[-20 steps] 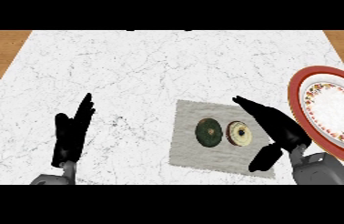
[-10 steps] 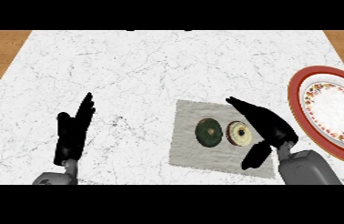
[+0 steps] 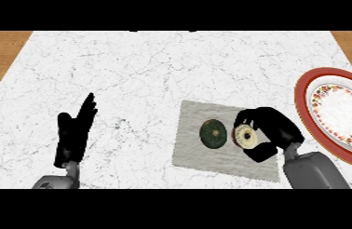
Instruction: Pick the cupcake from the placemat and place it in the plate
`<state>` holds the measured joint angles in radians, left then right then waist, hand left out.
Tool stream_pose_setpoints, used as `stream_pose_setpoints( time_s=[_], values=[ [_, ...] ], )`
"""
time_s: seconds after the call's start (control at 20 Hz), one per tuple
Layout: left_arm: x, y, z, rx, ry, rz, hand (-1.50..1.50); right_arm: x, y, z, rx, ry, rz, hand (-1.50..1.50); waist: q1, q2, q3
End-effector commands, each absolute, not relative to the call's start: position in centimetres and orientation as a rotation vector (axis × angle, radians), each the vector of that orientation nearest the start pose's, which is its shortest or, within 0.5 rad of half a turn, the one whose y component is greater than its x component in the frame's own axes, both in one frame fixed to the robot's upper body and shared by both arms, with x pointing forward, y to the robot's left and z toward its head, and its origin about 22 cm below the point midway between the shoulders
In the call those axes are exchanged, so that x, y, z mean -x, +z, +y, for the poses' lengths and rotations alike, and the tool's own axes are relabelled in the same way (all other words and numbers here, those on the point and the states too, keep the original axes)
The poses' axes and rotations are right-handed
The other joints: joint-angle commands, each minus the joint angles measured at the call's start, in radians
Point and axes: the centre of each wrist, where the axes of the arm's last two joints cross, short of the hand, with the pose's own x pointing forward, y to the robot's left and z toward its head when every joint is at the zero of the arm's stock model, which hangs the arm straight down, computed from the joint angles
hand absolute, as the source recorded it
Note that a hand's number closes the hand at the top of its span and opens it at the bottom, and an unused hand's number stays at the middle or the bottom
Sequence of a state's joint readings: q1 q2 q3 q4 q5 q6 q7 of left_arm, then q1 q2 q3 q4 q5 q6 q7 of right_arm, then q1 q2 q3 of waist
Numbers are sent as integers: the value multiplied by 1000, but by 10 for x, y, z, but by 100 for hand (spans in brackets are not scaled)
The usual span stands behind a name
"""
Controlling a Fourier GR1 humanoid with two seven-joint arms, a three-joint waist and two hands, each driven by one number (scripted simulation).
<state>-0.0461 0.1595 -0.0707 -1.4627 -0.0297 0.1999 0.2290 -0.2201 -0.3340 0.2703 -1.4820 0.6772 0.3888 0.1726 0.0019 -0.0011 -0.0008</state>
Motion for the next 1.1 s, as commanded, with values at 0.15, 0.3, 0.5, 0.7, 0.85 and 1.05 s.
stream_pose_setpoints(
  time_s=[0.15,0.3,0.5,0.7,0.85,1.05],
  values=[
    [-248,-9,240,-248,-24,-1277,0,-277,35,-220,592,1236,-1247,150,-1,0,1],
    [-241,-15,239,-258,-32,-1291,0,-289,37,-252,712,1128,-1276,150,0,1,1],
    [-235,-17,257,-229,-42,-1288,0,-288,38,-264,833,993,-1206,150,0,-1,1],
    [-248,-18,255,-258,-20,-1291,0,-309,85,-262,992,895,-1282,150,-6,-1,0],
    [-242,-20,252,-264,-9,-1278,0,-302,99,-286,1057,849,-1346,150,-7,-1,1],
    [-257,-7,236,-248,-17,-1279,0,-291,133,-289,1213,644,-1469,150,-25,-4,1]
  ],
)
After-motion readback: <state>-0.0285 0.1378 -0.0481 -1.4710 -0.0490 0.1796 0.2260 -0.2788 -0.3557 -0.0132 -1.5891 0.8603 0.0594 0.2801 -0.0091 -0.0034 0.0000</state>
